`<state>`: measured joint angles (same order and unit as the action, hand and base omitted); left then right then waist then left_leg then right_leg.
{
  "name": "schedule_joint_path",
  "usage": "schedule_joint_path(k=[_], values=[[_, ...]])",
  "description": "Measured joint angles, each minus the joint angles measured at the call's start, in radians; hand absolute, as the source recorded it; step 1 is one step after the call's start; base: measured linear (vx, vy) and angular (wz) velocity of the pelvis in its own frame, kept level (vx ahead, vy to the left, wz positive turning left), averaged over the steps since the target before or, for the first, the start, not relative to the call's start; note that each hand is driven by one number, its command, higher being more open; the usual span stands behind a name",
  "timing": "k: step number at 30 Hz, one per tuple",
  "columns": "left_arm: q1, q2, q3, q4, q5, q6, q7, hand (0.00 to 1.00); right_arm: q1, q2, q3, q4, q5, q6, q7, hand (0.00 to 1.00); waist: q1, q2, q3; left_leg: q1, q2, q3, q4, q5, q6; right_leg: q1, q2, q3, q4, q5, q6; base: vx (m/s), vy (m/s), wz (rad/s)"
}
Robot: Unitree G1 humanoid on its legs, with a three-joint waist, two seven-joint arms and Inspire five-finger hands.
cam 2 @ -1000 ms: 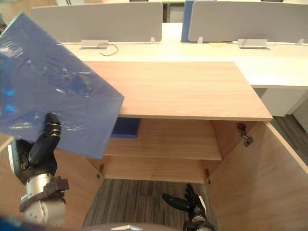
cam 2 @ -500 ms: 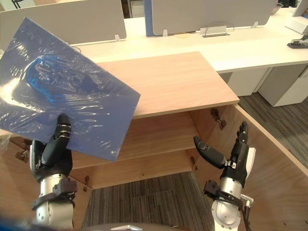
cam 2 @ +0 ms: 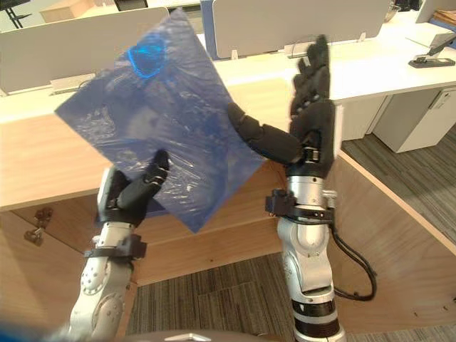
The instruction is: Walk over to the cabinet, pick up the folder, carry it to the office cabinet, place the folder inside the office cabinet, then close the office cabinet door
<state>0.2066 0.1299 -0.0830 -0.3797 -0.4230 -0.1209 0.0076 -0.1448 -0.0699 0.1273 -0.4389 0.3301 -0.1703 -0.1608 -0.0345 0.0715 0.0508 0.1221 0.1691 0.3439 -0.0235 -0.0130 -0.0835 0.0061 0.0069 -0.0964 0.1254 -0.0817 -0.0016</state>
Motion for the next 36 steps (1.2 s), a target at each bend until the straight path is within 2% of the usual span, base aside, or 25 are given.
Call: schedule_joint_path(k=[5, 10, 16, 23, 26, 29, 36], values=[[0.004, 0.042, -0.057, 0.052, 0.006, 0.023, -0.015, 0.00, -0.092, -0.132, 0.076, 0.112, 0.247, 0.011, 0.046, 1.00, 0.005, 0.001, -0.001, 0.000, -0.003, -0.006, 0.000, 0.004, 0.006, 0.012, -0.002, -0.005, -0.018, 0.015, 0.004, -0.03, 0.001, 0.03], [0.052, 0.073, -0.049, 0.073, -0.007, 0.022, -0.011, 0.00, -0.191, -0.371, 0.175, 0.193, 0.466, 0.036, 0.092, 1.00, 0.008, 0.002, -0.022, -0.007, -0.005, -0.018, -0.004, 0.008, 0.009, 0.021, -0.003, -0.015, -0.044, 0.030, 0.004, -0.02, -0.007, 0.06], [0.106, 0.152, -0.050, 0.075, -0.046, 0.022, -0.010, 0.00, -0.221, -0.532, 0.249, 0.224, 0.567, 0.070, 0.144, 1.00, 0.010, 0.000, -0.042, -0.009, -0.006, -0.042, -0.007, 0.013, 0.008, 0.035, -0.004, -0.037, -0.054, 0.030, 0.004, -0.01, -0.017, 0.13], [0.136, 0.314, -0.042, 0.077, -0.097, 0.021, -0.019, 0.00, -0.255, -0.733, 0.318, 0.240, 0.578, 0.129, 0.249, 1.00, 0.010, -0.001, -0.048, -0.020, -0.010, -0.074, -0.020, 0.031, 0.008, 0.038, -0.008, -0.068, -0.059, 0.032, 0.003, -0.03, -0.016, 0.13], [0.151, 0.340, -0.019, 0.068, -0.097, 0.021, -0.049, 0.00, -0.228, -0.762, 0.296, 0.238, 0.570, 0.135, 0.285, 1.00, 0.010, -0.001, -0.048, -0.022, -0.011, -0.083, -0.021, 0.034, 0.008, 0.042, -0.010, -0.076, -0.061, 0.032, 0.003, -0.02, -0.009, 0.10], [0.171, 0.359, 0.014, 0.010, -0.097, 0.021, -0.096, 0.00, -0.174, -0.760, 0.256, 0.238, 0.498, 0.139, 0.322, 1.00, 0.016, 0.000, -0.049, -0.023, -0.014, -0.092, -0.027, 0.039, 0.008, 0.045, -0.011, -0.086, -0.066, 0.032, 0.003, -0.02, -0.009, 0.09], [0.161, 0.350, 0.092, -0.114, -0.142, -0.015, -0.163, 0.00, -0.141, -0.705, 0.245, 0.315, 0.387, 0.155, 0.340, 1.00, 0.027, 0.008, -0.053, -0.023, -0.017, -0.106, -0.046, 0.052, 0.012, 0.046, -0.013, -0.100, -0.069, 0.032, 0.003, -0.01, -0.006, 0.06]])
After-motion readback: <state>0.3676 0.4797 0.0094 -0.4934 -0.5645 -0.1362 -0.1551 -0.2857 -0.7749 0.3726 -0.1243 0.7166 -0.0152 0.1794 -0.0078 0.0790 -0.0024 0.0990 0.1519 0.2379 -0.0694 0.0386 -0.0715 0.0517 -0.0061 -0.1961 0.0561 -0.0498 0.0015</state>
